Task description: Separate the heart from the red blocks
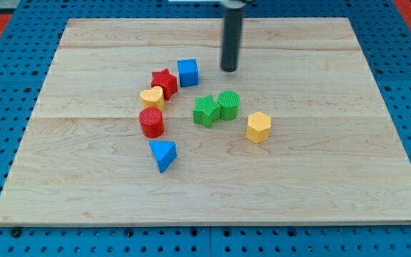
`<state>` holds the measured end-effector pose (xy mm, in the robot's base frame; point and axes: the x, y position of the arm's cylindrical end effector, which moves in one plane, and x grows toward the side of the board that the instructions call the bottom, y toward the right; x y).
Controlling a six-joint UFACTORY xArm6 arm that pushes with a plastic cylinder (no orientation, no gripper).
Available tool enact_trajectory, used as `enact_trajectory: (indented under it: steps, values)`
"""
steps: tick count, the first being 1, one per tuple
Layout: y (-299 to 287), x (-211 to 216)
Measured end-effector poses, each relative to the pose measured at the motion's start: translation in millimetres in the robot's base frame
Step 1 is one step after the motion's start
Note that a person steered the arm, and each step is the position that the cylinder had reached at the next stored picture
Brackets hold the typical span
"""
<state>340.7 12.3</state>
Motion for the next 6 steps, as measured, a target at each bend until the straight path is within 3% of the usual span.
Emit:
enact_trajectory:
  steps: [1,3,5,6]
  values:
    - [-49.6,10.8]
    - [-73.2,43.9]
    - [-135.6,73.6]
    - [-109.2,85.8]
